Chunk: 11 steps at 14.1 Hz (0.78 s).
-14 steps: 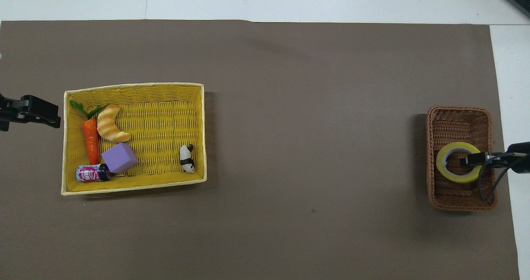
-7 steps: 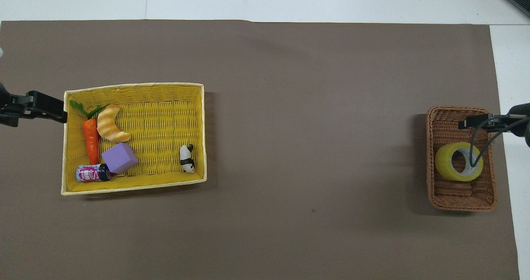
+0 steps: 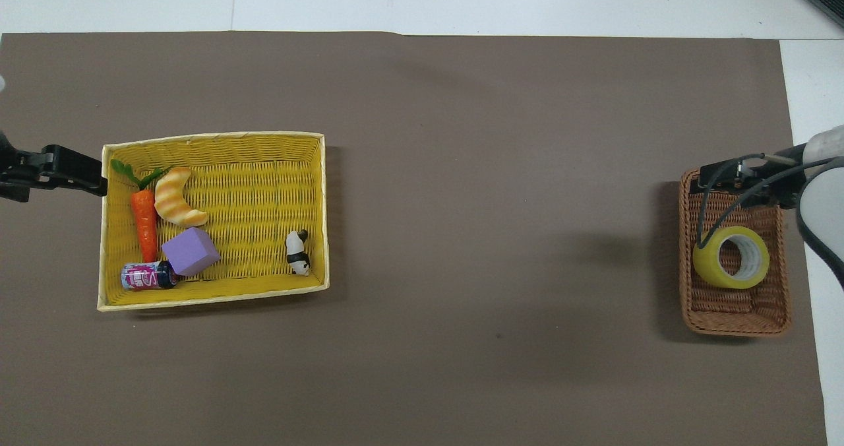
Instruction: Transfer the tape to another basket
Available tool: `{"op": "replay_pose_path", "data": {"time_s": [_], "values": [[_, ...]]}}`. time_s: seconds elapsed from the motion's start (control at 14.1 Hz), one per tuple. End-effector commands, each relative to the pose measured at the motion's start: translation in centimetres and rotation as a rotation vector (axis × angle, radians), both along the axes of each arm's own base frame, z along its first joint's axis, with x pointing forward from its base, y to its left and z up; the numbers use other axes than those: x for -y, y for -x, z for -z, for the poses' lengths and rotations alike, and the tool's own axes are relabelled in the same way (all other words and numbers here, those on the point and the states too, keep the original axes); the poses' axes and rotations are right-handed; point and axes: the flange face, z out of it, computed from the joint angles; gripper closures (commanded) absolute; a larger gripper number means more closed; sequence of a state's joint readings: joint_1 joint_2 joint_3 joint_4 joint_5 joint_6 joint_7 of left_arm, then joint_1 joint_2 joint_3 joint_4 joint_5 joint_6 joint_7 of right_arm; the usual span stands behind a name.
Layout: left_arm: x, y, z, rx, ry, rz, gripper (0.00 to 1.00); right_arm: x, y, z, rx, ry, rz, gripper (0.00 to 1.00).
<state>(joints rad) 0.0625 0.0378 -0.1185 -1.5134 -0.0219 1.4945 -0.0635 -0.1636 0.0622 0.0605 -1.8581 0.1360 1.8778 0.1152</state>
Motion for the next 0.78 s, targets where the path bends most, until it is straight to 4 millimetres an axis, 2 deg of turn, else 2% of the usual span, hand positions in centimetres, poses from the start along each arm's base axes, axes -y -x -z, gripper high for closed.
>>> {"op": "replay_pose_path", "data": {"time_s": [0.0,0.14,0.21,0.57,0.71], "values": [[-0.3,0.7,-0.1,0.012,0.007,0.004,0.00,-4.8,1.2,-1.6,-0.009,0.084,0.030,0.00],[-0.4,0.7,-0.1,0.012,0.007,0.003,0.00,-7.9,2.0,-3.2,0.003,0.116,0.018,0.00],[-0.4,0.7,-0.1,0.012,0.007,0.003,0.00,-8.7,2.6,-4.8,0.025,0.133,-0.003,0.00],[-0.4,0.7,-0.1,0.012,0.007,0.003,0.00,-7.8,4.2,-13.9,0.053,0.141,-0.013,0.00],[-0.4,0.7,-0.1,0.012,0.007,0.003,0.00,-6.4,5.1,-17.7,0.052,0.140,-0.009,0.00]]}}
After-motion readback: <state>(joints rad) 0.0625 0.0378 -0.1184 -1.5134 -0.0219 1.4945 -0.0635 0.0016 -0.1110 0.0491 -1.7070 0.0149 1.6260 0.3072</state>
